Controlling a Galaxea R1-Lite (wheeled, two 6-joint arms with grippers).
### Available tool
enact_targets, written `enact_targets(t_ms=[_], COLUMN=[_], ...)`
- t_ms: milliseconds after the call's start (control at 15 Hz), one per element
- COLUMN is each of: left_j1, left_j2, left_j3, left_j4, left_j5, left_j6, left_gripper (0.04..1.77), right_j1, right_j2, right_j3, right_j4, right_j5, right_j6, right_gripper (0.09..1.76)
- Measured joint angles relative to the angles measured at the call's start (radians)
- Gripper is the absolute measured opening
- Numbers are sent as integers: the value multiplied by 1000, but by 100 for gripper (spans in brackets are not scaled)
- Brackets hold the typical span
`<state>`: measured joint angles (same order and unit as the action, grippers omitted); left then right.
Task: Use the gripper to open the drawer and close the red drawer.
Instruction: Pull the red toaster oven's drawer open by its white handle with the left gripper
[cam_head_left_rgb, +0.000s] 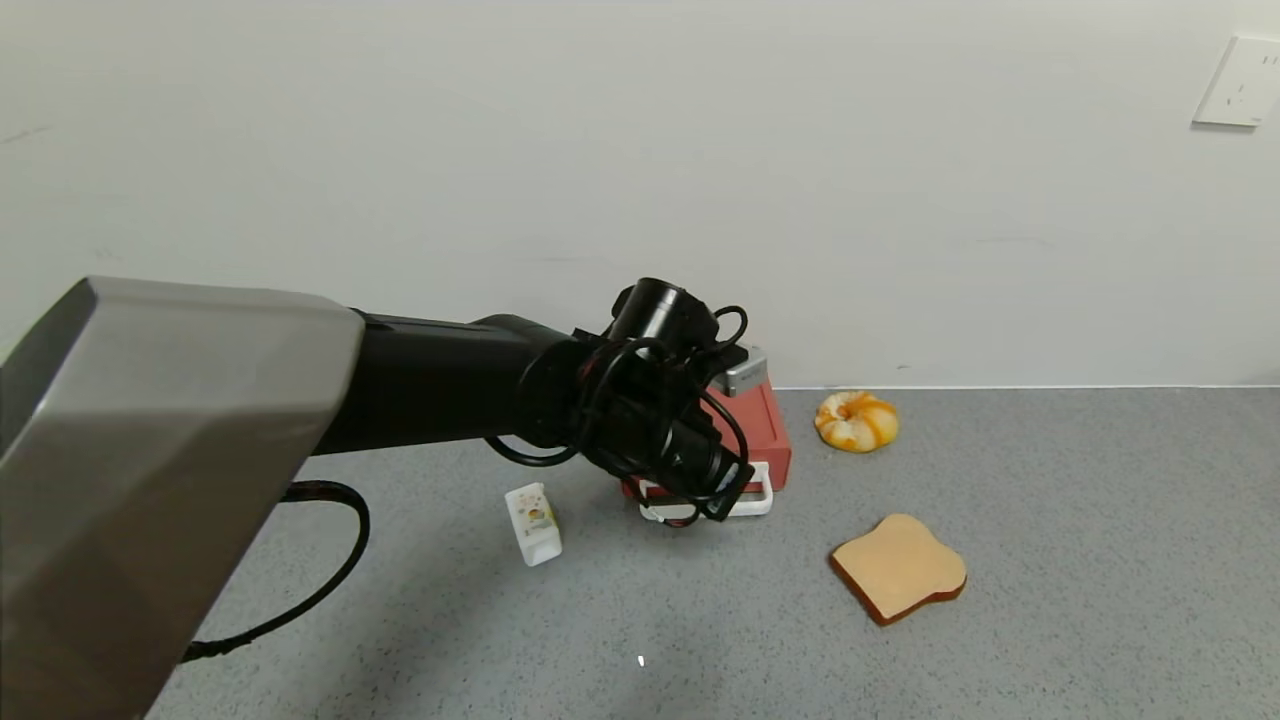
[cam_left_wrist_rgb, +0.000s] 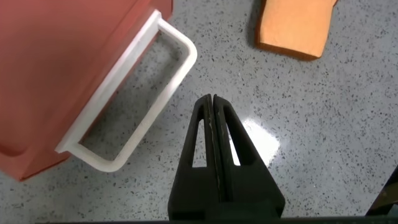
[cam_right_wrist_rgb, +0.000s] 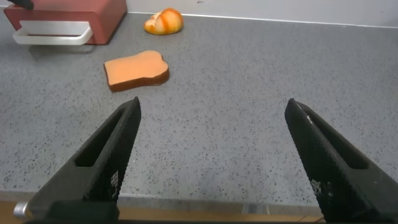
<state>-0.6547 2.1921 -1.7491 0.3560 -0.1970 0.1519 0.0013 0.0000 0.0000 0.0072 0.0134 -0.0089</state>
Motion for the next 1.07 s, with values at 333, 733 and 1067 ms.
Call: enact_targets(t_ms=[333,733,1067], left_j1=[-13,-16,-25], left_j2=[91,168,195], left_j3=[-131,-203,-207], left_j4=[56,53,34], left_j5=[11,49,136], left_j6=[-101,-255,-376], left_gripper=[11,11,11], right_j1=[0,0,0], right_j2=[0,0,0], right_j3=[0,0,0], right_j4=[0,0,0], right_j5=[0,0,0], right_j6=[0,0,0], right_gripper=[170,170,170])
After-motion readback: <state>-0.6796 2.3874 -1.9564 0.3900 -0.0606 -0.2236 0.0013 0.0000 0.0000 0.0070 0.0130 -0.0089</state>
